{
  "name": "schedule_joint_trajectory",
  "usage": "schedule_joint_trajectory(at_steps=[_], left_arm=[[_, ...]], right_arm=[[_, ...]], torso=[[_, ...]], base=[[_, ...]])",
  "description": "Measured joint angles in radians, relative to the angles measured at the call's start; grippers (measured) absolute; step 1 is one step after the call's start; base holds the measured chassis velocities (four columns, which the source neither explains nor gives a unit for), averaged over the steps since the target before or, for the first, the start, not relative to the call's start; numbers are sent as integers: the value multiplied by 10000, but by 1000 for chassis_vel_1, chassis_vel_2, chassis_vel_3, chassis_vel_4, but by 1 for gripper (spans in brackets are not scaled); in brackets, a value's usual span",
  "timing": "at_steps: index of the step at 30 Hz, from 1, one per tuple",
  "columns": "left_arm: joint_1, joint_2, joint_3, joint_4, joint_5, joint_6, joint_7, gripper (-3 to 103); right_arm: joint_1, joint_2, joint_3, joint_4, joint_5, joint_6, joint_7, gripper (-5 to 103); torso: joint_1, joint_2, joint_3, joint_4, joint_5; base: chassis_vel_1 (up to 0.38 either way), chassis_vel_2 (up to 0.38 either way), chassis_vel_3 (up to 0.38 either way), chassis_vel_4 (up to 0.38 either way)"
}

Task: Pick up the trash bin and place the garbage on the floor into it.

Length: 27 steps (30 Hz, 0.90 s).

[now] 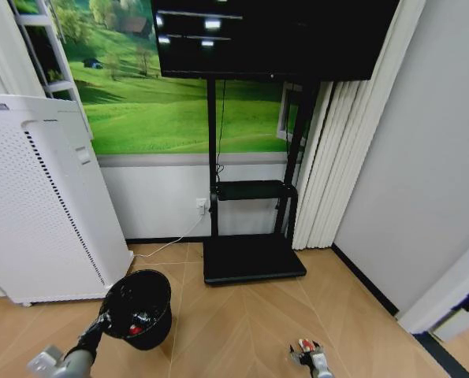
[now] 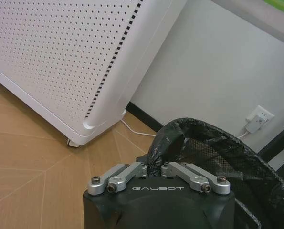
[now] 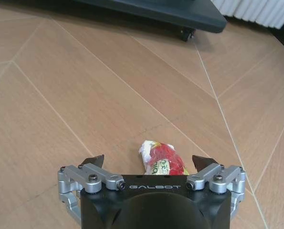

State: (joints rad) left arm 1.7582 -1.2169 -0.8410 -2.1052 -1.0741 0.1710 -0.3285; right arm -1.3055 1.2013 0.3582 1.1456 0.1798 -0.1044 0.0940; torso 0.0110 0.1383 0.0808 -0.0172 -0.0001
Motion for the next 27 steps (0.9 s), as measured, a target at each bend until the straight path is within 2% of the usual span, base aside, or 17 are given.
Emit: schedule_joint_trajectory(at_steps=[9, 10, 11, 13, 14, 17, 18, 20, 21, 24, 25, 27], left_arm=[[105, 54, 69, -208, -36, 0, -69, 7], [62, 85, 69, -232, -90, 0, -109, 7], [62, 85, 69, -232, -90, 0, -109, 7], [24, 93, 61, -231, -112, 0, -129, 7], [24, 93, 61, -231, -112, 0, -129, 7], [-11, 60, 72, -206, -111, 0, -134, 7], [-11, 60, 72, -206, -111, 0, -134, 7], [-37, 34, 152, -195, -77, 0, -135, 7], [-37, 34, 152, -195, -77, 0, -135, 7], [-55, 25, 207, -169, -29, -1, -137, 7], [-55, 25, 207, -169, -29, -1, -137, 7], [-38, 25, 180, -166, -31, -3, -131, 7]], right_arm=[[1120, 214, -155, -1516, 248, 57, 349, 101], [1124, 198, -174, -1573, 290, -56, 365, 96], [1124, 198, -174, -1573, 290, -56, 365, 96], [983, 175, -156, -1549, 327, -107, 370, 88], [983, 175, -156, -1549, 327, -107, 370, 88], [703, 156, -31, -1394, 29, -16, 324, 77], [703, 156, -31, -1394, 29, -16, 324, 77], [544, 168, 5, -1188, 109, -23, 301, 66], [544, 168, 5, -1188, 109, -23, 301, 66], [467, 186, 12, -959, 215, -50, 300, 50], [467, 186, 12, -959, 215, -50, 300, 50], [439, 181, 12, -799, 298, -89, 304, 39]], torso=[[0, 0, 0, 4, -1], [0, 0, 0, 3, 3], [0, 0, 0, 3, 3], [0, 0, 0, 3, -1], [0, 0, 0, 3, -1], [0, 0, 0, 3, -2], [0, 0, 0, 3, -2], [0, 0, 0, 1, 1], [0, 0, 0, 1, 1], [0, 0, 0, 3, 0], [0, 0, 0, 3, 0], [0, 0, -1, 3, 2]], base=[[0, 0, 0, 0], [0, 0, 0, 0], [0, 0, 0, 0], [0, 0, 0, 0], [0, 0, 0, 0], [0, 0, 0, 0], [0, 0, 0, 0], [0, 0, 0, 0], [0, 0, 0, 0], [0, 0, 0, 0], [0, 0, 0, 0], [0, 0, 0, 0]])
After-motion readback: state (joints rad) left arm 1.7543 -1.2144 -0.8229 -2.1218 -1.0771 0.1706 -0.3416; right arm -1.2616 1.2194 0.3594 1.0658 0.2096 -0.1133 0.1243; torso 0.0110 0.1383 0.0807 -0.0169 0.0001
